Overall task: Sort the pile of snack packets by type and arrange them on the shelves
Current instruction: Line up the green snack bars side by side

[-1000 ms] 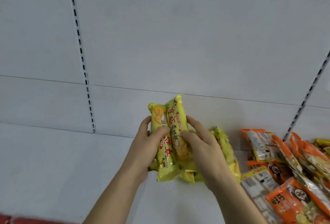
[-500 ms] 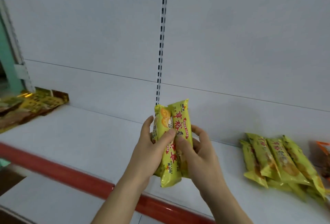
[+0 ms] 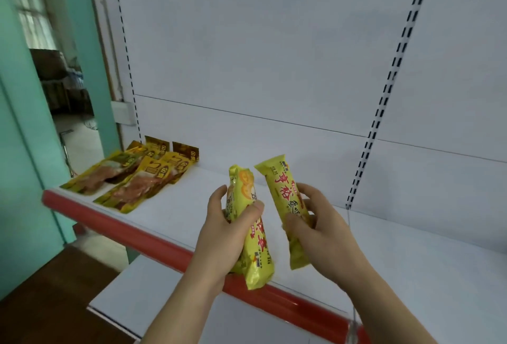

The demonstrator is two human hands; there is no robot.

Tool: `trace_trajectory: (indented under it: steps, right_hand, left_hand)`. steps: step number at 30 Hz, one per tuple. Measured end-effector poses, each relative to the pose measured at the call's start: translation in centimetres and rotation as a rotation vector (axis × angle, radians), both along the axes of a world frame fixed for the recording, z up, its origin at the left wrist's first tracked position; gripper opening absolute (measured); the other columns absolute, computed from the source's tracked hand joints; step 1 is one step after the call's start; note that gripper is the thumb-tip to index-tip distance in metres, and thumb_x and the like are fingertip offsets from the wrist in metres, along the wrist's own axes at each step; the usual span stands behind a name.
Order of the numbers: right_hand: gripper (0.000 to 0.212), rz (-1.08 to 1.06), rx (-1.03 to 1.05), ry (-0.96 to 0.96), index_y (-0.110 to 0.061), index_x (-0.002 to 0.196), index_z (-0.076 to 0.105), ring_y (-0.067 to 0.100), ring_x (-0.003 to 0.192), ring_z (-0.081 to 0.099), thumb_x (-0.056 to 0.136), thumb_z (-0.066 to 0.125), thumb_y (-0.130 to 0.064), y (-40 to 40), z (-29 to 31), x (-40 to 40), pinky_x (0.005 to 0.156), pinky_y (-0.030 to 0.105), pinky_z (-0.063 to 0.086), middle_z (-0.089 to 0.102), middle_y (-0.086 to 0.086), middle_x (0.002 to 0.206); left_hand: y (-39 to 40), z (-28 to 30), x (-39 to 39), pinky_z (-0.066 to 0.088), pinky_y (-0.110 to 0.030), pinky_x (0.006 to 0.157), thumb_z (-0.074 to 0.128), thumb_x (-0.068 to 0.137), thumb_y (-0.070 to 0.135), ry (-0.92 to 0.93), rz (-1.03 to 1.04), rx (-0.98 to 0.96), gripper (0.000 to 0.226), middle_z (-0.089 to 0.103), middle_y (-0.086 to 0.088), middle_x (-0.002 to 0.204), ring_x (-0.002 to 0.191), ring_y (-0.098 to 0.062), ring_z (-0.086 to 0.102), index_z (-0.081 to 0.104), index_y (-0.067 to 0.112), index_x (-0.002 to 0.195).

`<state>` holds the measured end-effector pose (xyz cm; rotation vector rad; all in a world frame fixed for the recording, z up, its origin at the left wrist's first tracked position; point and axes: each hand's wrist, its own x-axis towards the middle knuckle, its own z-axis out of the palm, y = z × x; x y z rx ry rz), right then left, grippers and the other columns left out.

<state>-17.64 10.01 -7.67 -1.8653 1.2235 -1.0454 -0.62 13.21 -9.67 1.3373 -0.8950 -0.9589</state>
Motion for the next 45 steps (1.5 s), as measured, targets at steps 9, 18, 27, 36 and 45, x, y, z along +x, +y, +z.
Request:
trace_trajectory:
  steps: [9,18,27,36,45]
  right_hand:
    - [0.048,-0.027,-0.199,0.458,-0.032,0.131,0.043,0.017,0.088,0.061,0.09,0.065,-0.043,-13.5,-1.2,9.2,0.071,0.032,0.049,0.063,-0.008,0.111]
    - [0.04,-0.049,-0.639,0.829,-0.023,0.122,0.064,0.031,0.094,0.057,0.085,0.07,-0.036,-22.0,-6.1,18.4,0.071,0.039,0.051,0.059,0.005,0.107]
    - [0.035,-0.457,-0.733,1.005,-0.02,0.098,0.072,0.035,0.092,0.059,0.066,0.084,-0.02,-23.0,-8.6,21.3,0.073,0.041,0.048,0.063,0.008,0.095]
    - [0.029,-0.399,-0.034,0.05,-0.03,0.124,0.064,0.012,0.102,0.066,0.098,0.057,-0.04,-12.2,-2.0,24.9,0.092,0.036,0.053,0.072,-0.011,0.105]
    - [0.045,-0.4,0.028,-0.174,-0.043,0.123,0.058,0.008,0.082,0.069,0.085,0.077,-0.028,-5.6,-2.9,26.3,0.069,0.032,0.061,0.069,-0.018,0.097]
  left_hand:
    - [-5.3,0.2,9.8,0.058,-0.049,0.093,0.08,0.082,0.053,0.004,0.098,0.009,0.08,0.07,0.009,0.116,0.101,-0.015,0.072,0.034,0.054,0.147]
    - [-9.6,0.3,18.2,0.061,-0.045,0.084,0.079,0.081,0.048,0.068,0.091,-0.01,0.068,0.073,0.004,0.114,0.097,-0.017,0.074,0.045,0.051,0.14]
    - [-13.0,-0.6,23.8,0.06,-0.049,0.091,0.084,0.077,0.052,0.079,-0.162,0.029,0.076,0.072,0.002,0.116,0.102,-0.021,0.073,0.045,0.048,0.142]
    - [-13.8,-0.9,24.6,0.059,-0.046,0.094,0.082,0.052,0.08,0.027,-0.319,-0.054,0.107,0.071,0.009,0.121,0.105,-0.014,0.072,0.037,0.052,0.144]
    - [-13.5,-0.4,22.6,0.058,-0.041,0.096,0.077,0.081,0.054,0.028,-0.348,-0.097,0.077,0.069,0.016,0.122,0.108,-0.007,0.07,0.04,0.044,0.148]
